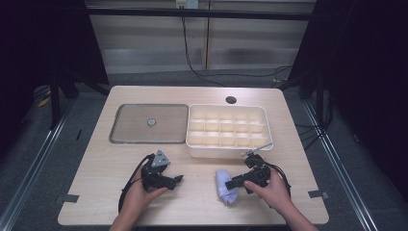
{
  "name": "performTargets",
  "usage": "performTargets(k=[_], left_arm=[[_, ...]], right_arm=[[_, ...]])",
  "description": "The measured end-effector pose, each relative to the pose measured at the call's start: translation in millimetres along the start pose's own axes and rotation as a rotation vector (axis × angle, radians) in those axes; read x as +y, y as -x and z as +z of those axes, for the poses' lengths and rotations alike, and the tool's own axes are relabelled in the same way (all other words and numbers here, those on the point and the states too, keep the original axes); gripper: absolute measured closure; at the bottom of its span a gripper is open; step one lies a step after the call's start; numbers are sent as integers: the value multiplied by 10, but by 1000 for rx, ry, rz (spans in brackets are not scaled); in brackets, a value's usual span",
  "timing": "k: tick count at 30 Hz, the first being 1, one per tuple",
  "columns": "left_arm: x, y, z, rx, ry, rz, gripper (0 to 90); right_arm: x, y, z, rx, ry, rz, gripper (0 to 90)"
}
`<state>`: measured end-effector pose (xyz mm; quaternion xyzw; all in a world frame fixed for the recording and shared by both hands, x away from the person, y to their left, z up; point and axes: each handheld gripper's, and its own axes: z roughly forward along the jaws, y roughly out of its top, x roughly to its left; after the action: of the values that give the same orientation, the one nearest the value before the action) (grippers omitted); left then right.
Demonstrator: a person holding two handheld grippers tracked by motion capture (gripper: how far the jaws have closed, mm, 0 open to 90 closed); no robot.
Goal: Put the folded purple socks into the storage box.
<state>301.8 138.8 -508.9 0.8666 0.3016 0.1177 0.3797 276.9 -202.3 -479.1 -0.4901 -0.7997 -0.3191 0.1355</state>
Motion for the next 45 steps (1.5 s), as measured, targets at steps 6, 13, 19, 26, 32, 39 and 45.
performTargets(k=[6, 13, 19, 26, 32, 39, 45], left_arm=[[0, 0, 0, 0, 0, 0, 180], [-1, 0, 0, 0, 0, 0, 180], [0, -1, 0, 0, -1, 0, 180], [1, -4, -3, 0, -4, 4, 180], [1, -5, -3, 1, -4, 4, 180], [1, -5, -2, 1, -3, 4, 180], [1, -4, -2, 1, -4, 4, 180]], right_arm=[[10, -25, 110, 3, -27, -6, 524], [26, -29, 144, -2, -31, 6, 634], [51, -45, 137, -13, -63, 23, 708], [72, -51, 104, 15, -74, 31, 732], [110, -48, 15, 11, -86, 21, 732], [191, -37, -149, 7, -90, 11, 732], [262, -48, -283, -16, -96, -7, 731]])
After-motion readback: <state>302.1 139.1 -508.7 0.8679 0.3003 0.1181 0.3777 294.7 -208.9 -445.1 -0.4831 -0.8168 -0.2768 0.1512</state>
